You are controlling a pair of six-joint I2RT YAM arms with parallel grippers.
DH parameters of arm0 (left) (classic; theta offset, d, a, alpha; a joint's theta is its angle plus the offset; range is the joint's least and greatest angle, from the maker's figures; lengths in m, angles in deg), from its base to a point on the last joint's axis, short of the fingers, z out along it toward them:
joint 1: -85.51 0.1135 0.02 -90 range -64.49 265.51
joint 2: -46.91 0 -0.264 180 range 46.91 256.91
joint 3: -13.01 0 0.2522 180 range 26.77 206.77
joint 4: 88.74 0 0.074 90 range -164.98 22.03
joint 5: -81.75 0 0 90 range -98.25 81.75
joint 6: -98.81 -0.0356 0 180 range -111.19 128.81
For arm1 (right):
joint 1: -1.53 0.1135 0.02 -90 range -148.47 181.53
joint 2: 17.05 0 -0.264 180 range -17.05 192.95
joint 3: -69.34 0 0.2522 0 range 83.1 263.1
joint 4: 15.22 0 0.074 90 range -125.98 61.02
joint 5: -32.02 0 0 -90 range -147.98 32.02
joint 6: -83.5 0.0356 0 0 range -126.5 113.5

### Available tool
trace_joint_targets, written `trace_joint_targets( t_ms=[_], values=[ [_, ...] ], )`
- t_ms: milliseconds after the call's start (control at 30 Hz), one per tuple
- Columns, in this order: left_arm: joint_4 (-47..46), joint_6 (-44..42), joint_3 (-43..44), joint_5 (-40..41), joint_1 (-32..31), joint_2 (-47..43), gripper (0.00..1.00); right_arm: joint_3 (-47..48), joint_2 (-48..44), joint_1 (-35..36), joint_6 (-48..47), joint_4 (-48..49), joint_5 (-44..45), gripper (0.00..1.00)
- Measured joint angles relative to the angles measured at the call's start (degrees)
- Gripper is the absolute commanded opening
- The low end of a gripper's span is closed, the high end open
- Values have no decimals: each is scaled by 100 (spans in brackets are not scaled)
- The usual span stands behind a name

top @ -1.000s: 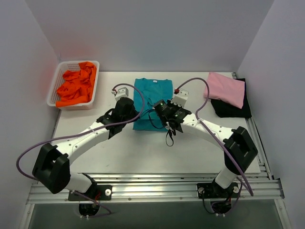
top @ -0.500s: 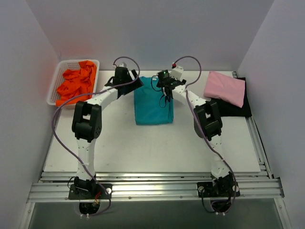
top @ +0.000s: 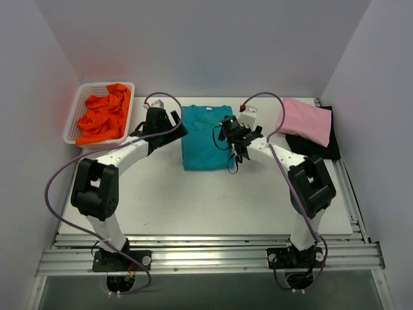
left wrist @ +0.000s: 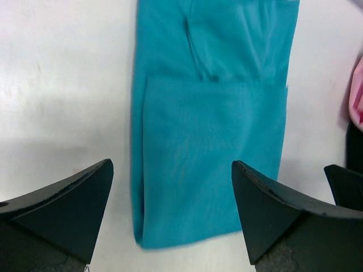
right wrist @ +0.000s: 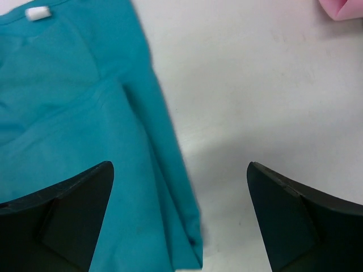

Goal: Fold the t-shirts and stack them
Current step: Fold the folded rectangular tshirt in 1/3 of the way, then grab one side of the 2/3 rectangular tshirt with both arms

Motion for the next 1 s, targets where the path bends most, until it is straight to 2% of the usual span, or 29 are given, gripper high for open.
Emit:
trace_joint_targets(
  t_ms=[133,300,433,667,767,800,867,933,967,1000],
  values=[
    [-468,146,-1290,369,-634,-894,94,-1397,-1040,439,216,483,-11,99],
    [-892,487,-2435,450,-1235,-1086,94,-2352,-1202,708,374,944,-197,95],
    [-1008,741,-2734,590,-1338,-1019,94,-2557,-981,706,444,1119,-293,93],
    [-1384,957,-2758,822,-1416,-914,94,-2540,-466,706,461,1561,-380,89],
    [-1486,1008,-2761,879,-1416,-883,94,-2393,-284,706,433,1674,-304,73],
    [-1510,1021,-2761,894,-1416,-872,94,-2341,-232,706,424,1709,-313,58],
    [-1545,1051,-2765,914,-1416,-852,96,-2277,-149,706,420,1788,-326,39],
    [-1620,1062,-2800,922,-1416,-835,100,-2264,-96,699,435,1875,-328,30],
    [-1665,1073,-2824,933,-1416,-826,93,-2260,-74,691,442,1912,-313,28],
    [-1733,1097,-2848,949,-1416,-804,83,-2258,-59,686,452,1947,-319,18]
  ],
)
